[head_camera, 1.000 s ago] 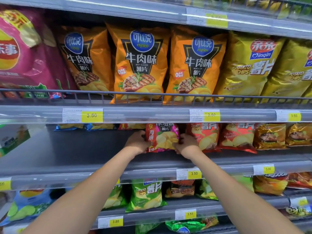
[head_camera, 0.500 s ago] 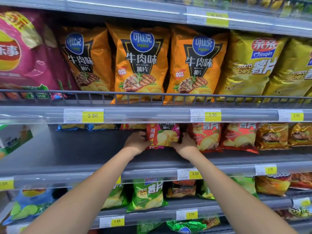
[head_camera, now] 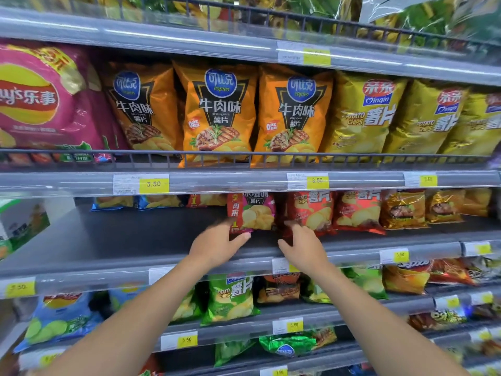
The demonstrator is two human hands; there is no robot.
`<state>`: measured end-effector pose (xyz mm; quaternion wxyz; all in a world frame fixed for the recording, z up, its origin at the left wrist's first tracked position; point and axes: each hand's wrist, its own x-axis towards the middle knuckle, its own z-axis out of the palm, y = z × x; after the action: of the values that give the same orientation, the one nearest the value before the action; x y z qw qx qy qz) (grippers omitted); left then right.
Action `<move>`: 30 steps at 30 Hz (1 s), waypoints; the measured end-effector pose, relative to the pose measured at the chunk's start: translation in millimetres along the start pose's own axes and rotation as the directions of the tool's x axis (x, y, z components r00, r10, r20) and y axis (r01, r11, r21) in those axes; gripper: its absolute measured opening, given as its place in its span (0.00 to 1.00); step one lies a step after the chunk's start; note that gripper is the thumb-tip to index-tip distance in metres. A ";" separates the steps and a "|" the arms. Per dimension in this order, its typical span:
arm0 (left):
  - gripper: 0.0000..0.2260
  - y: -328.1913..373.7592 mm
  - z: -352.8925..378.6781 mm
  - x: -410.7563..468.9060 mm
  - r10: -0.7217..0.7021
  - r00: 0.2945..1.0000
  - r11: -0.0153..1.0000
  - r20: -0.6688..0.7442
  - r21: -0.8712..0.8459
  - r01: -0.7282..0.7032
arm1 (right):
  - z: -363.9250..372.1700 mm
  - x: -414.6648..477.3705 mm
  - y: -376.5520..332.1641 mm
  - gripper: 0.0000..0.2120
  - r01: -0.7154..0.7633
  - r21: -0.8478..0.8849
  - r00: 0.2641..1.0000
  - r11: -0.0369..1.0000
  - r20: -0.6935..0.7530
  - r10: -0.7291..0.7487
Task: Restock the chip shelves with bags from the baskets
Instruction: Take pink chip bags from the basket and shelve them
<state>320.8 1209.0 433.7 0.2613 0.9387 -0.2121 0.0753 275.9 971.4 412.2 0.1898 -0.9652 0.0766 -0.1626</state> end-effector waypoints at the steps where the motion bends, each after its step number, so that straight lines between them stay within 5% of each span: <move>1: 0.31 4.3 2.9 -4.2 0.025 1.000 0.998 -0.016 0.066 -0.024 | -1.8 -7.6 7.2 0.25 0.047 -0.031 0.998 0.998 -0.035 -0.048; 5: 0.37 30.5 20.8 -18.6 0.154 0.984 0.940 -0.087 0.319 -0.119 | -19.6 -40.8 50.2 0.30 0.137 -0.126 0.981 0.983 -0.122 -0.153; 10: 0.40 91.4 67.6 -37.2 0.272 0.962 0.880 -0.022 0.411 -0.240 | -59.6 -100.6 133.4 0.34 0.043 -0.206 0.990 0.978 -0.119 -0.069; 19: 0.40 264.8 194.4 -102.9 0.459 0.878 0.820 0.137 0.316 -0.477 | -152.1 -267.6 306.2 0.36 -0.213 -0.336 0.975 0.918 -0.130 0.179; 30: 0.44 457.3 353.1 -215.5 0.625 0.697 0.713 0.350 0.108 -0.693 | -223.6 -482.3 459.3 0.39 -0.559 -0.351 0.829 0.751 -0.212 0.517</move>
<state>-62.2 748.1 288.1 0.0715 0.8227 -0.5617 0.0511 -291.5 575.3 290.8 0.0239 -0.9102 0.3922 -0.1308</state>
